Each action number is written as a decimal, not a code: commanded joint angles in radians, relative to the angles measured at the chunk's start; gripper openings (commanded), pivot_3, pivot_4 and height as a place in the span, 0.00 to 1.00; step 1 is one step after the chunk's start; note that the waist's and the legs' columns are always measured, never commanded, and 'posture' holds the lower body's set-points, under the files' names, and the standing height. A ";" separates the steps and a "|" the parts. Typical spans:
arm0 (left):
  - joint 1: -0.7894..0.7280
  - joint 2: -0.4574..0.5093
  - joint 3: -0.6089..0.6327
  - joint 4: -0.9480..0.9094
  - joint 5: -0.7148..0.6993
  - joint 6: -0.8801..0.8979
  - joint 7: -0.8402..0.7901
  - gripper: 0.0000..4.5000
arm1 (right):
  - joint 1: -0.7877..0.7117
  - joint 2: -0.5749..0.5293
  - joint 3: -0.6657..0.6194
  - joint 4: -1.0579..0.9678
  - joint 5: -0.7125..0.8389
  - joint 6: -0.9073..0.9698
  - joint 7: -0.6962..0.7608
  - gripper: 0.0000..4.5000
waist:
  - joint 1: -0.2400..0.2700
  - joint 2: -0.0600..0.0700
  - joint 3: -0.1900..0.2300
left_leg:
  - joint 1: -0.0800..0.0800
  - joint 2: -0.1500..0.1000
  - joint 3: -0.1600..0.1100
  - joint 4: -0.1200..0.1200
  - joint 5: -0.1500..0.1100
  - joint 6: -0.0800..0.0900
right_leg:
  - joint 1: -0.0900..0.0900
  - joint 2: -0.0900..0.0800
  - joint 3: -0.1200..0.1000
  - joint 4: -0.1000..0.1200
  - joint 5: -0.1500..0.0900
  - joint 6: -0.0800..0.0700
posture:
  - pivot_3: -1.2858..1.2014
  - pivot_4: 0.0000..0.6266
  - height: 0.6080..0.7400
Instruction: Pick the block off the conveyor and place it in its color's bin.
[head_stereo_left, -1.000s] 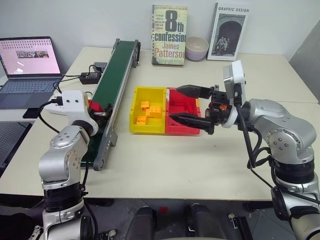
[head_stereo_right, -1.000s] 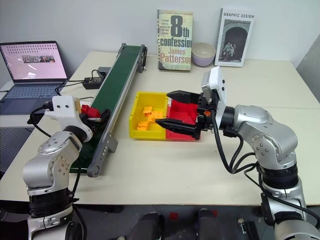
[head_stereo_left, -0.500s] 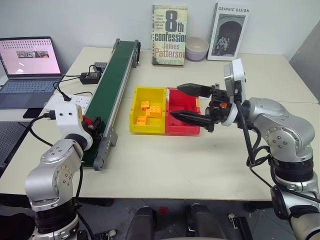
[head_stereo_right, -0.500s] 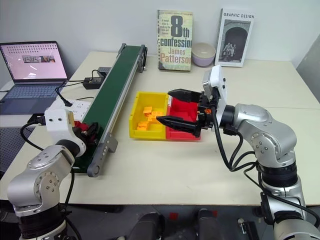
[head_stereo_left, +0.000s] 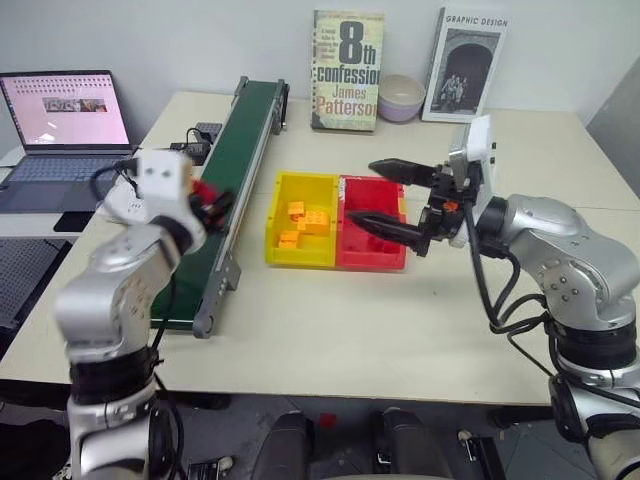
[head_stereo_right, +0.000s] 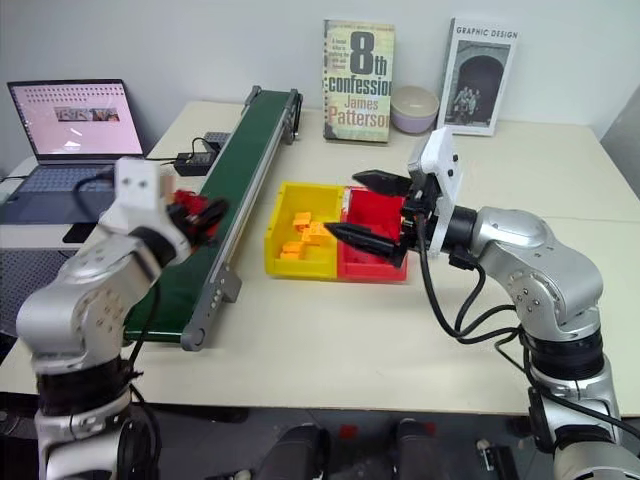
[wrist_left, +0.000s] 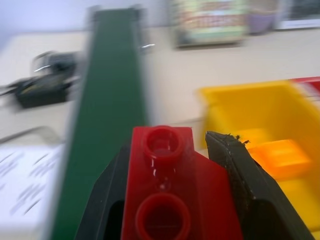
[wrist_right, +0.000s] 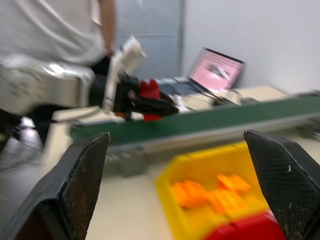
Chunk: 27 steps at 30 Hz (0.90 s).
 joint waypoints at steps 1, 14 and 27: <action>-0.165 -0.028 -0.163 0.162 0.018 -0.151 -0.198 0.34 | 0.037 -0.037 -0.051 -0.100 -0.080 0.035 -0.136 1.00 | 0.003 0.000 0.000 | 0.000 0.000 0.000 0.000 0.000 0.000 | 0.000 0.000 0.000 0.000 0.000 0.000 | 0.52 0.24 1.00; -0.495 -0.258 -0.449 0.926 0.247 -0.768 -0.605 0.42 | 0.268 -0.077 -0.177 -0.411 -0.010 0.327 -0.332 1.00 | -0.014 0.000 0.000 | -0.004 0.001 0.002 -0.002 -0.002 0.003 | -0.004 0.001 0.001 -0.001 -0.002 0.002 | 0.52 0.24 1.00; -0.574 -0.289 -0.392 1.133 0.304 -0.908 -0.658 0.99 | 0.278 -0.072 -0.245 -0.455 0.032 0.400 -0.390 1.00 | -0.016 0.000 0.000 | -0.004 0.001 0.000 -0.001 -0.002 0.003 | -0.004 0.001 -0.001 0.000 -0.005 0.007 | 0.52 0.24 1.00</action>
